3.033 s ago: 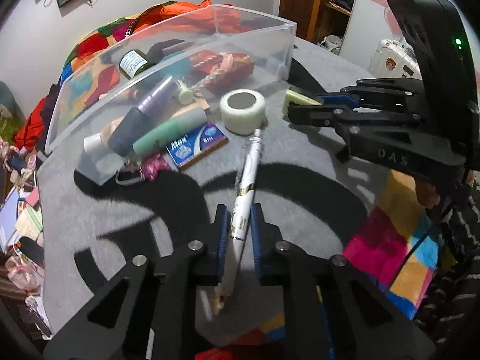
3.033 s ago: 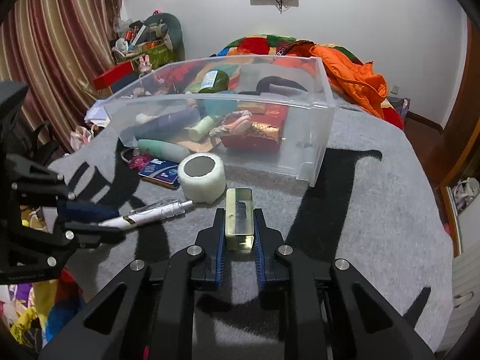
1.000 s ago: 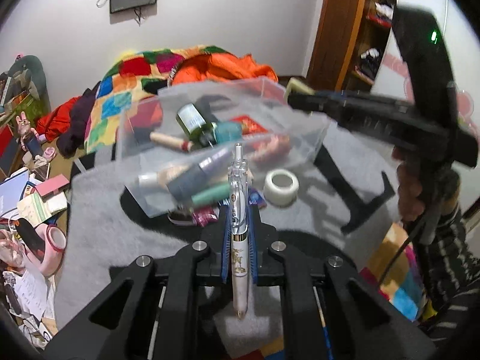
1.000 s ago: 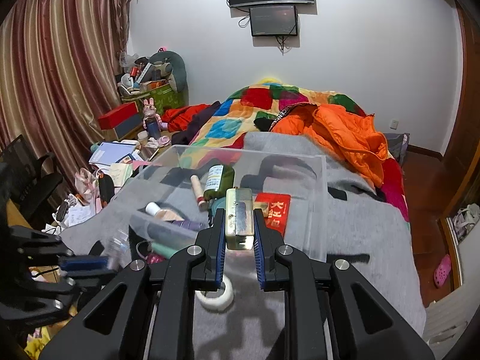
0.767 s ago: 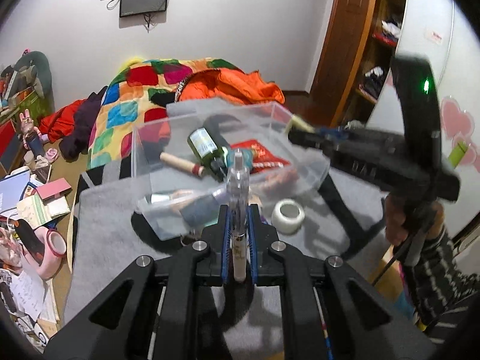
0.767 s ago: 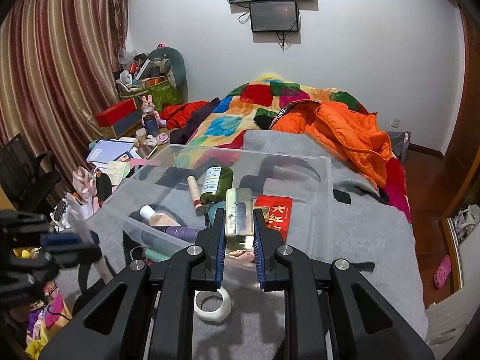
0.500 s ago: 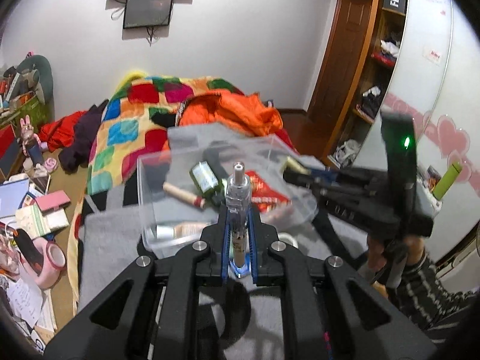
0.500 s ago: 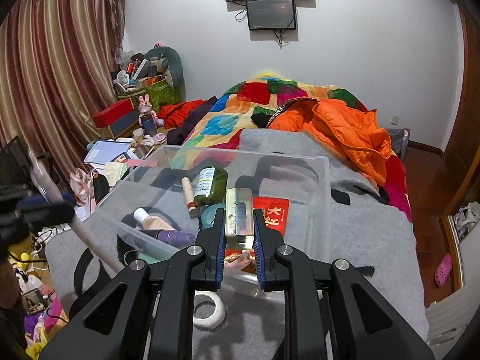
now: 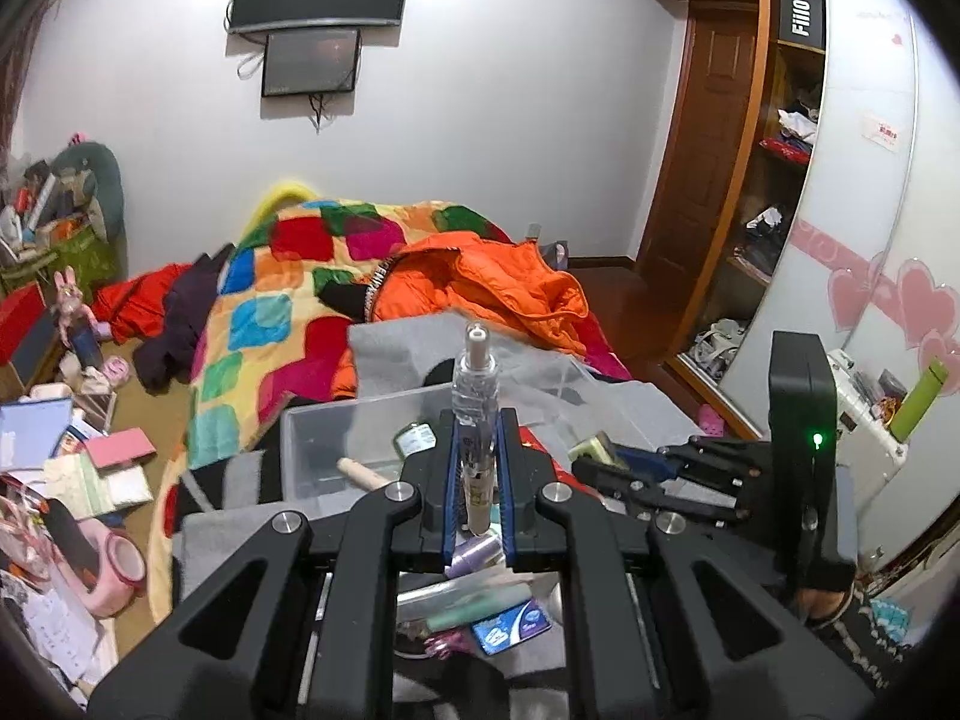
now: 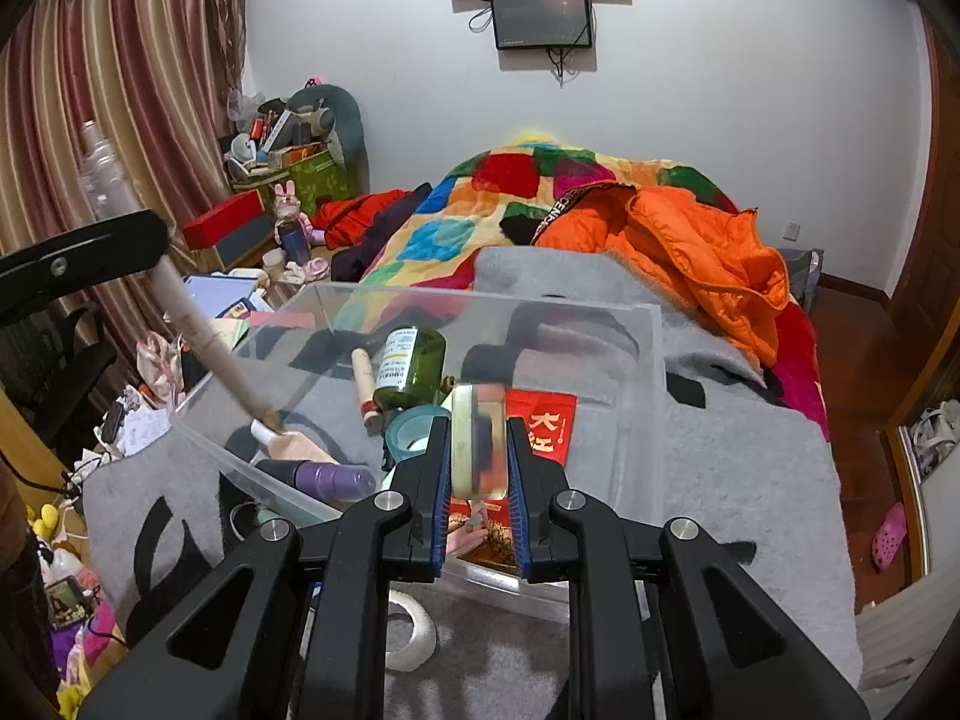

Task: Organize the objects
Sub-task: 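Lower the pen with the left tool into the box while the right tool drops the tile in, then withdraw both open tools from the box toward the pink charm and white tape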

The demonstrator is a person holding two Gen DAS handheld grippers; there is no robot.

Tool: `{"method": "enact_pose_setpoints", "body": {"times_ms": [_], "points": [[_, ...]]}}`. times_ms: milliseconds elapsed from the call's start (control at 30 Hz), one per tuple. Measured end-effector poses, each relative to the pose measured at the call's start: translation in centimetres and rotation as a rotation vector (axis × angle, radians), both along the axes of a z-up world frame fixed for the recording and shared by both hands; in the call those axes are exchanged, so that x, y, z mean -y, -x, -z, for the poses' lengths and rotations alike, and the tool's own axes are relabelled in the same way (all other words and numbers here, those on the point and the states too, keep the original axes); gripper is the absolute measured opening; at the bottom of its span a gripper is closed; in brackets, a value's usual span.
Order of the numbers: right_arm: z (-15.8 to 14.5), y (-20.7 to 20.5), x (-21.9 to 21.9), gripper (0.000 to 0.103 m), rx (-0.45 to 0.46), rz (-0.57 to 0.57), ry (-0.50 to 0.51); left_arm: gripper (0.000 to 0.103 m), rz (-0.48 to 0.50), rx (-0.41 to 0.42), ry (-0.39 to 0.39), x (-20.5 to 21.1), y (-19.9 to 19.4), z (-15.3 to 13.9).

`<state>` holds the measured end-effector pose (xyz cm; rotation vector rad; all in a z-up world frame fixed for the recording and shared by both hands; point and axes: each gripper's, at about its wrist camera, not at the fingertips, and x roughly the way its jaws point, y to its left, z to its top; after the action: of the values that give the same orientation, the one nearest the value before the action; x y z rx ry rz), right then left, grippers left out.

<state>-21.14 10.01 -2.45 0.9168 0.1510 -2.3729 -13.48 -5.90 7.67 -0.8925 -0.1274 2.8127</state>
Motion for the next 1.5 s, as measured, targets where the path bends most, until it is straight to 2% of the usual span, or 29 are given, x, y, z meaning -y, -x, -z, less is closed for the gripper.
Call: {"method": "enact_pose_setpoints", "body": {"times_ms": [367, 700, 767, 867, 933, 1100, 1167, 1233, 1267, 1367, 1500], "points": [[1.3, 0.9, 1.0, 0.015, 0.024, -0.021, -0.023, 0.01, 0.004, 0.094, -0.103, 1.1, 3.2, 3.4], [1.6, 1.2, 1.0, 0.015, 0.031, -0.007, -0.021, 0.013, -0.087, 0.198, -0.134, 4.1, 5.0, 6.8], [1.5, 1.1, 0.8, 0.016, 0.03, -0.005, -0.021, 0.022, -0.101, 0.209, -0.115, 4.3, 4.9, 7.3], [1.2, 0.6, 0.4, 0.028, 0.027, -0.005, -0.01, 0.039, -0.131, 0.202, -0.072, 4.3, 4.4, 7.5], [0.9, 0.1, 0.1, 0.035, 0.014, -0.003, -0.005, 0.045, -0.134, 0.192, -0.054, 4.3, 4.0, 7.5], [0.1, -1.4, -0.4, 0.041, -0.015, -0.003, -0.004, 0.058, -0.131, 0.164, 0.002, 3.3, 2.3, 6.8], [-0.1, -2.0, -0.6, 0.049, -0.024, -0.002, -0.005, 0.068, -0.13, 0.15, 0.027, 2.9, 1.5, 6.5], [-0.3, -2.7, -0.8, 0.059, -0.035, 0.002, -0.003, 0.074, -0.129, 0.132, 0.061, 2.3, 0.5, 6.3], [-0.4, -3.0, -0.9, 0.061, -0.039, 0.003, -0.001, 0.079, -0.127, 0.126, 0.074, 2.1, 0.2, 6.2], [-0.4, -4.0, -1.3, 0.063, -0.037, 0.001, 0.006, 0.084, -0.128, 0.117, 0.102, 1.8, -1.0, 6.3], [0.4, -5.2, -1.2, 0.065, -0.024, -0.015, -0.012, 0.085, -0.129, 0.144, 0.11, 1.6, -2.3, 7.4]]}}
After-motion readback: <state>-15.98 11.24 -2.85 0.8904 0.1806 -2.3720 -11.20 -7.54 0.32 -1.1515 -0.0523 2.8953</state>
